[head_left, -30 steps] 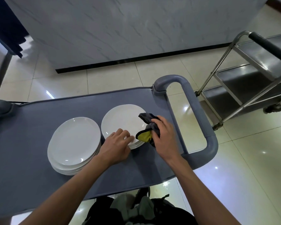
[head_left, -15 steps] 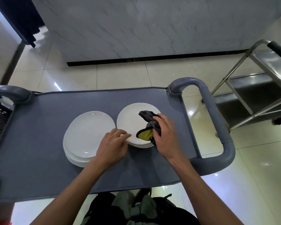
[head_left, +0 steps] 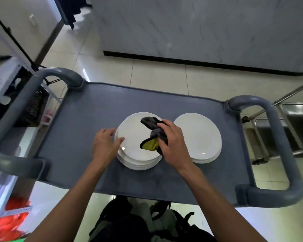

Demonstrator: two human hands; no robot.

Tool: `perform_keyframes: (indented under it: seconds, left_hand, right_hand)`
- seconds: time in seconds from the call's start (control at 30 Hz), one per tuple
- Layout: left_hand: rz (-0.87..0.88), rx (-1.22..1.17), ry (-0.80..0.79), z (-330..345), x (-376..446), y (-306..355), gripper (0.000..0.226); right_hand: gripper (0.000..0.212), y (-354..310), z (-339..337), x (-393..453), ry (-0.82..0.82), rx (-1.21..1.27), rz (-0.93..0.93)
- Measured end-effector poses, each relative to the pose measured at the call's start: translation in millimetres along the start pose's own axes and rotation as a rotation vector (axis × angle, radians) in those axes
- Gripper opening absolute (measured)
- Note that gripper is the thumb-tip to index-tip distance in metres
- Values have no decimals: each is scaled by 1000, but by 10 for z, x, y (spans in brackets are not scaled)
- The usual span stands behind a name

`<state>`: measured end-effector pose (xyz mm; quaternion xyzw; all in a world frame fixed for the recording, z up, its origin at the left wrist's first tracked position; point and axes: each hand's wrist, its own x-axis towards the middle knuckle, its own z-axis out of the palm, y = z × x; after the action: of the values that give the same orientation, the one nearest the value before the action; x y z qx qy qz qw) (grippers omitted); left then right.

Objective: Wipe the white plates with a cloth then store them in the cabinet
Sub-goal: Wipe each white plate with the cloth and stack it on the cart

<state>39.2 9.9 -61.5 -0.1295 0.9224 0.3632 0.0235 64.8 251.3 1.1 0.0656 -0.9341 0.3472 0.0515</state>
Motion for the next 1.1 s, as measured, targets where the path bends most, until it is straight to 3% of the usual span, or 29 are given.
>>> perform_keyframes:
  seconds: [0.23,0.57,0.77,0.97,1.1]
  left_hand:
    - [4,33,-97,47,84,-105,34]
    - [-48,80,-209,30,276,-83,21]
    - [-85,12,-229,48,340,-87,33]
    - [-150,-100,-304,-59,384,-7,19]
    - [-180,-178,-360,-119,367,-4,21]
  right_hand:
    - [39,-458,526,232,-60,-11,-89]
    - [41,-272,757,115,-44,-110,-4]
    - [50,-162,829,-14,-165,-448,114]
    - [67,-301,991,-183,-117,-443,315]
    - [67,-329,995,-197,-78,-352,334]
